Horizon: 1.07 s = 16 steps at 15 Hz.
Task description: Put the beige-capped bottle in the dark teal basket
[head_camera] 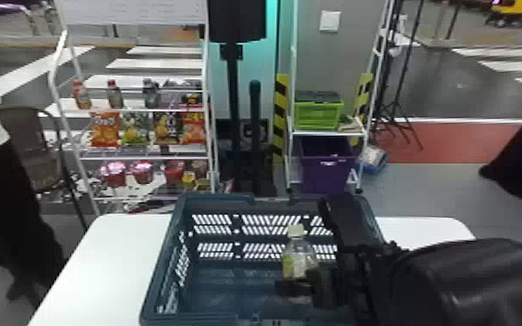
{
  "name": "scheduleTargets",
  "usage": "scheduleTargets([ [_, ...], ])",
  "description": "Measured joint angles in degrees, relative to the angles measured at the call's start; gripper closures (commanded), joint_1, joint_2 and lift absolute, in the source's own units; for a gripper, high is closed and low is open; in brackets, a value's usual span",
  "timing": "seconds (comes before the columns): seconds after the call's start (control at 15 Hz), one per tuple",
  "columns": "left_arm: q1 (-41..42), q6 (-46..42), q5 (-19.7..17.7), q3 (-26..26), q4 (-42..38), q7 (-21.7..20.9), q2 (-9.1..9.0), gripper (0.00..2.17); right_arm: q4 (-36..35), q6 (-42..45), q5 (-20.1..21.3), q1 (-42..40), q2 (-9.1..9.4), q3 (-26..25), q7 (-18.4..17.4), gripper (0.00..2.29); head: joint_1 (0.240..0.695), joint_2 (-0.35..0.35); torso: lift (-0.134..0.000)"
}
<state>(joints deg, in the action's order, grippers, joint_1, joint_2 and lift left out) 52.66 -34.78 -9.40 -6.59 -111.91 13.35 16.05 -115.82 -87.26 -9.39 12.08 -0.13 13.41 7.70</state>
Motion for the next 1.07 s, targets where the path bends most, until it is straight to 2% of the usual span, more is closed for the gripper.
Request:
scheduleTargets([
  [0.13,0.1,-0.4,0.0,0.0,0.0,0.0,0.02,0.17,1.4,-2.1,-0.1,1.2,0.11,0.0,0.0,2.26,0.499,0.000,0.000],
  [0.27,0.3,-0.9,0.0,0.0,0.0,0.0,0.03,0.17,2.8,-2.5,-0.6,2.0,0.12,-0.1,0.0,2.09,0.499,0.000,0.000],
  [0.33,0.3,-1.1,0.0,0.0,0.0,-0.1,0.04,0.17,3.2,-2.5,-0.9,2.2,0.13,-0.1,0.0,1.77,0.499,0.000,0.000],
  [0.4,0.5,-1.3,0.0,0.0,-0.1,-0.1,0.04,0.17,3.6,-2.5,-1.3,2.2,0.13,-0.1,-0.3,1.18,0.499,0.000,0.000],
  [0.47,0.6,-1.6,0.0,0.2,-0.1,-0.1,0.04,0.17,3.7,-2.5,-2.1,2.2,0.13,-0.1,-0.7,0.20,0.499,0.000,0.000],
  [0.53,0.8,-2.0,0.0,0.3,-0.1,-0.1,0.04,0.17,3.7,-2.5,-3.0,2.2,0.13,-0.2,-1.2,0.00,0.499,0.000,0.000],
  [0.67,1.1,-2.3,-0.1,0.6,-0.2,-0.2,0.04,0.17,3.6,-2.5,-4.2,2.1,0.13,-0.3,-2.9,0.02,0.499,0.000,0.000],
  [1.07,1.5,-2.8,-0.1,0.7,-0.6,-0.5,0.04,0.17,0.3,-2.5,-4.6,0.4,0.13,-1.0,-3.0,0.05,0.499,0.000,0.000],
])
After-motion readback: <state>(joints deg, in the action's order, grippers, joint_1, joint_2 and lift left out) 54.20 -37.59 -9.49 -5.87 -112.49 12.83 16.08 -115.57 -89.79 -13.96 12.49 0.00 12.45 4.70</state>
